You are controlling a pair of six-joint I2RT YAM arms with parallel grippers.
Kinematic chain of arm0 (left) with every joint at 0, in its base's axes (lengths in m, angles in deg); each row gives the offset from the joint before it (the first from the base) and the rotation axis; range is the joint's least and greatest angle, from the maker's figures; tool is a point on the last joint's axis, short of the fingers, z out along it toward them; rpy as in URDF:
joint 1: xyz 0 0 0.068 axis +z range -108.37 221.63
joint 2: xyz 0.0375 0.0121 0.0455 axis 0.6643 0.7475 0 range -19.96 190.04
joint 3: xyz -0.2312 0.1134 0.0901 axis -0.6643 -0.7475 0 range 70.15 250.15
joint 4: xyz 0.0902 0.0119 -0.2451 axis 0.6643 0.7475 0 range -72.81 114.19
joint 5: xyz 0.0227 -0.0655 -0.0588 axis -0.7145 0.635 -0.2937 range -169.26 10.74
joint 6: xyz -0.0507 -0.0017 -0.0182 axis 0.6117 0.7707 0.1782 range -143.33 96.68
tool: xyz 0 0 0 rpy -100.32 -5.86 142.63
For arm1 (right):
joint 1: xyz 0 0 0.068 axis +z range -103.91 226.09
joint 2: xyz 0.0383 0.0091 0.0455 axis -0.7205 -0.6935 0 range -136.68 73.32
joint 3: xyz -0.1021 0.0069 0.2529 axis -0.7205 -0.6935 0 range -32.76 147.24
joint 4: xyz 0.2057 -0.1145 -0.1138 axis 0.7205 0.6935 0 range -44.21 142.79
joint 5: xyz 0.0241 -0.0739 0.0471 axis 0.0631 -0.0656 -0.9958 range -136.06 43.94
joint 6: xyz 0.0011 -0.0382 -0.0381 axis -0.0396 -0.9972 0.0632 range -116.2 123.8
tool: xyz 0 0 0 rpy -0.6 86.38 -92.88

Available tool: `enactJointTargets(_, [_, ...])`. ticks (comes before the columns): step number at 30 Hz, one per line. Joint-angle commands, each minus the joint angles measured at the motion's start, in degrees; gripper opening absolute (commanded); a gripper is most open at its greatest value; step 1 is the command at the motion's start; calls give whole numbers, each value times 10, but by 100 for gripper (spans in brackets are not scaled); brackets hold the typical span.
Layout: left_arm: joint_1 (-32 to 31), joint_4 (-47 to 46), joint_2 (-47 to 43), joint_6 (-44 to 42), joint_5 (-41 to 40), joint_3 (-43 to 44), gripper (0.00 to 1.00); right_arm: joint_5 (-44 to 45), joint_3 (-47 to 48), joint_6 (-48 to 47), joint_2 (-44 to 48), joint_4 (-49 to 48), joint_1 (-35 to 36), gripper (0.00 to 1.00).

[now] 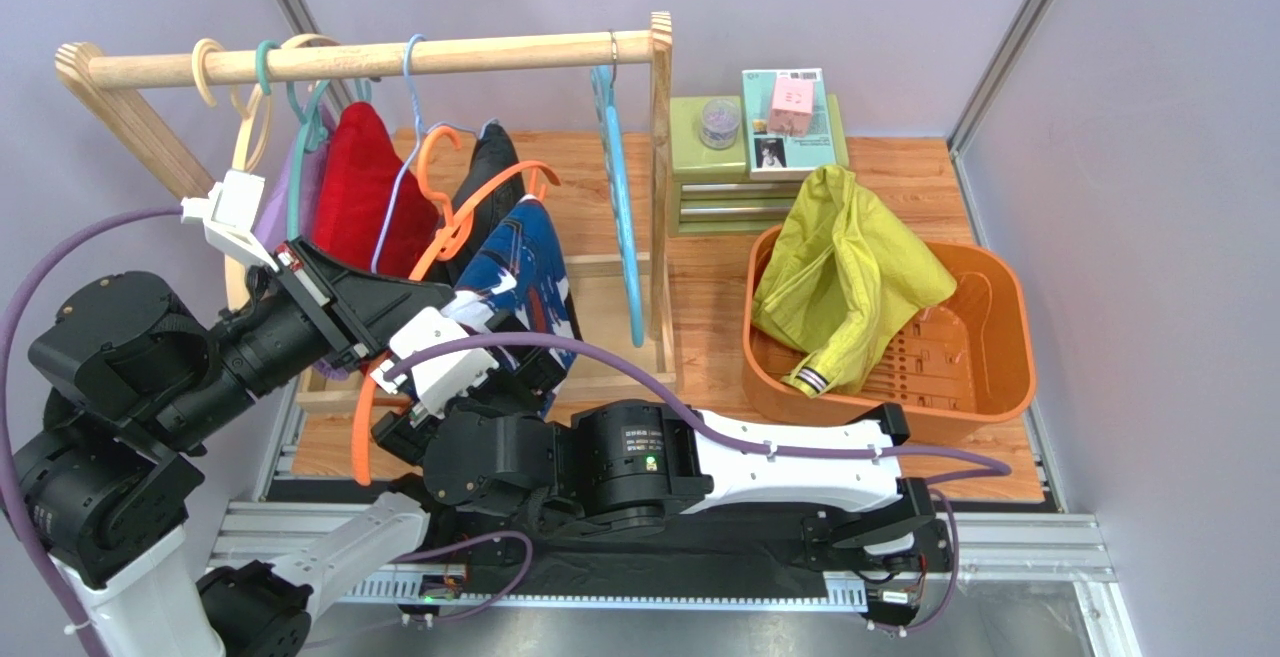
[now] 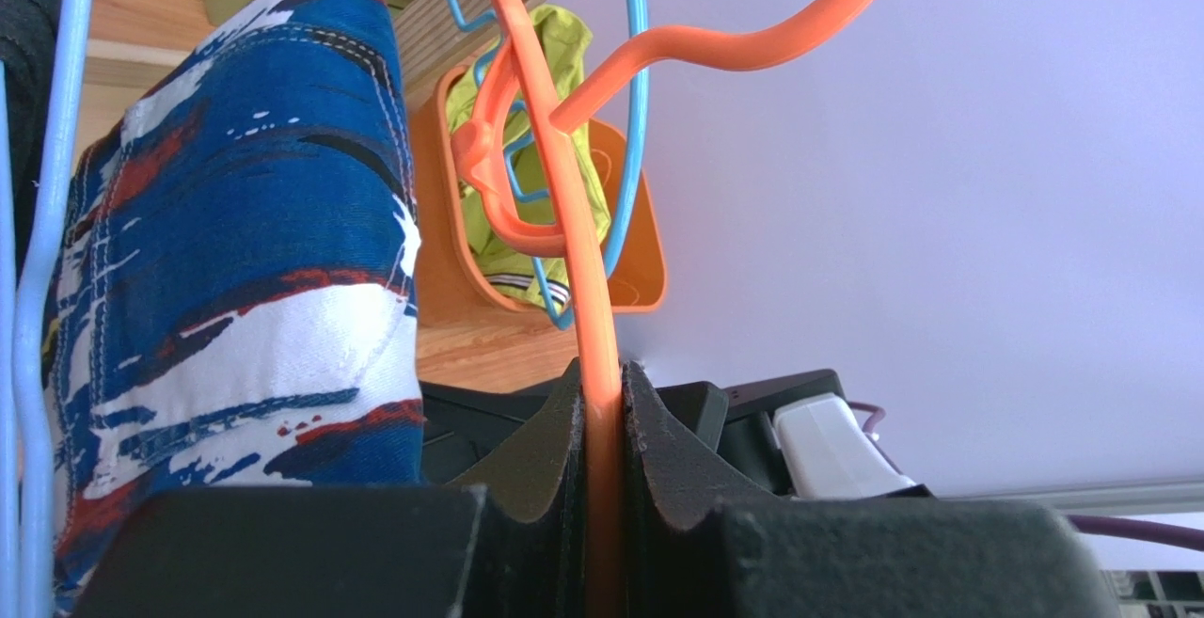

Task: Remove the trousers from the hanger

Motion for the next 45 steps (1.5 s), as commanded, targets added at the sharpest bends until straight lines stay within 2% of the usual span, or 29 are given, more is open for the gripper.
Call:
enactJointTargets(1, [0, -100, -10, 15, 29, 13, 0, 31, 24, -22, 3, -50, 1, 100])
enactJointTargets(7, [0, -114, -7, 17, 45, 9, 0, -52, -1, -21, 9, -74, 1, 100])
enactJointTargets(12, [0, -113, -11, 17, 52, 4, 0, -80, 9, -17, 6, -79, -8, 100])
enactJointTargets(14, [0, -114, -12, 13, 51, 6, 0, -120, -18, -14, 15, -99, -7, 100])
enactJointTargets(18, [0, -113, -11, 13, 53, 8, 0, -131, -56, -1, 40, -108, -7, 100])
enactJointTargets(27, [0, -113, -11, 16, 61, 13, 0, -31, -43, 9, 38, -95, -12, 98])
enactJointTargets(38, [0, -112, -11, 11, 67, 11, 0, -53, -207, 26, 161, -105, -12, 97])
enactJointTargets(45, [0, -111, -7, 11, 84, 8, 0, -21, -222, 22, 183, -105, -19, 97])
